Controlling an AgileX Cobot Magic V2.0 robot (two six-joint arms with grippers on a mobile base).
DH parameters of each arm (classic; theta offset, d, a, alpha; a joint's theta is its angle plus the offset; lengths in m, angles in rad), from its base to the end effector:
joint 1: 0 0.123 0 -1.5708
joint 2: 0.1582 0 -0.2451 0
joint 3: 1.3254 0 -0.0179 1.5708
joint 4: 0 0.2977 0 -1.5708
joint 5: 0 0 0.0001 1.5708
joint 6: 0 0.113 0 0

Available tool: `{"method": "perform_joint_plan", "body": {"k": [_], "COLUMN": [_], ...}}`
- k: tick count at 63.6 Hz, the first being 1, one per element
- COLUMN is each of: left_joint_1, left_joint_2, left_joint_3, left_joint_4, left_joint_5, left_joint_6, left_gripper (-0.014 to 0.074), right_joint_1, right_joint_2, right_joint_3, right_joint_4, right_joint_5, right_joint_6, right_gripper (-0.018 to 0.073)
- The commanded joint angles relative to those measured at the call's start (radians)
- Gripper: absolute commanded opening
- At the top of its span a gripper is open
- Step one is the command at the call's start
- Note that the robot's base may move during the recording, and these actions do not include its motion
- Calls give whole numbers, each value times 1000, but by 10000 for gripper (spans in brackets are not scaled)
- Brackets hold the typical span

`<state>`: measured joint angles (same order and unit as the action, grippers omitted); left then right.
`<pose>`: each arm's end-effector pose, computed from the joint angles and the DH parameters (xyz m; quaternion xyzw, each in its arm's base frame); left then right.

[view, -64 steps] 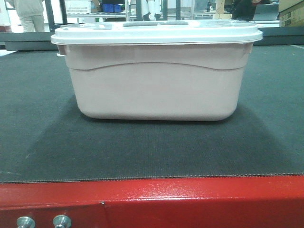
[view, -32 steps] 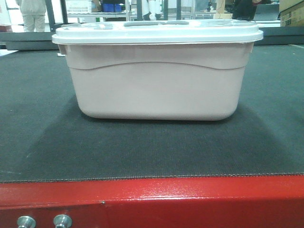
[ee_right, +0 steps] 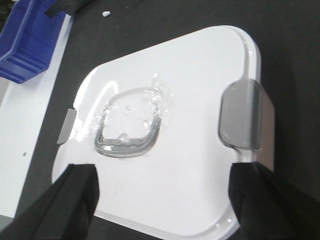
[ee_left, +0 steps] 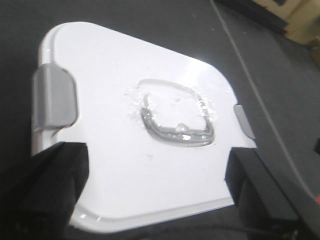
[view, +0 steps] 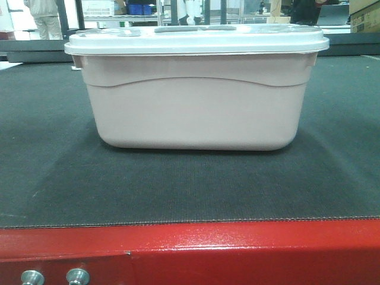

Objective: Grab white bin and place on right shelf
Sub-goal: 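Close both grippers on the white lid rim at the bin ends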

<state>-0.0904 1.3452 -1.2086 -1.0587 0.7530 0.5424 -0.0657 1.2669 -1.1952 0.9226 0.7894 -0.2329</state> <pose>0.3546 -0.0998 0.3288 0.0474 0.8265 -0.3741 0.4180 0.3455 0.0414 0.3408 0.0968 0.8363 0.3566 0.4050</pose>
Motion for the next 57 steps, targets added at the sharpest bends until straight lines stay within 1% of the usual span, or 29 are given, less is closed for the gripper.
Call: {"method": "perform_joint_plan", "body": {"k": [1,7,13,19,26,31,39,46,51,57], "left_joint_1": [52,117,167,196,205,205,205,205,204,197], "left_joint_2": [55,145,233,304,372,415,483,528,552,563], "left_joint_3": [-83,-126,-159,-170,-170,-170,-170,-170,-170,-170], "left_joint_4": [-174,-277,-379,-448,-468,-487,-556,-610,-674,-707], "left_joint_5": [86,211,314,346,346,348,374,381,421,441], "left_joint_6": [80,130,175,211,246,260,302,310,332,339], "left_gripper": [487,486,481,481,481,481,481,481,481,481], "right_joint_1": [-30,-93,-181,-260,-301,-302,-287,-267,-249,-216], "right_joint_2": [9,44,83,132,194,241,325,388,426,461], "right_joint_3": [-46,-46,-46,-46,-46,-46,-46,-46,-46,-46], "right_joint_4": [140,233,360,490,591,626,658,680,696,701], "right_joint_5": [2,69,159,245,316,362,423,452,458,458], "right_joint_6": [-70,-135,-231,-322,-425,-480,-544,-563,-582,-602], "right_gripper": [633,633,633,633,633,633,633,633,633,633]}}
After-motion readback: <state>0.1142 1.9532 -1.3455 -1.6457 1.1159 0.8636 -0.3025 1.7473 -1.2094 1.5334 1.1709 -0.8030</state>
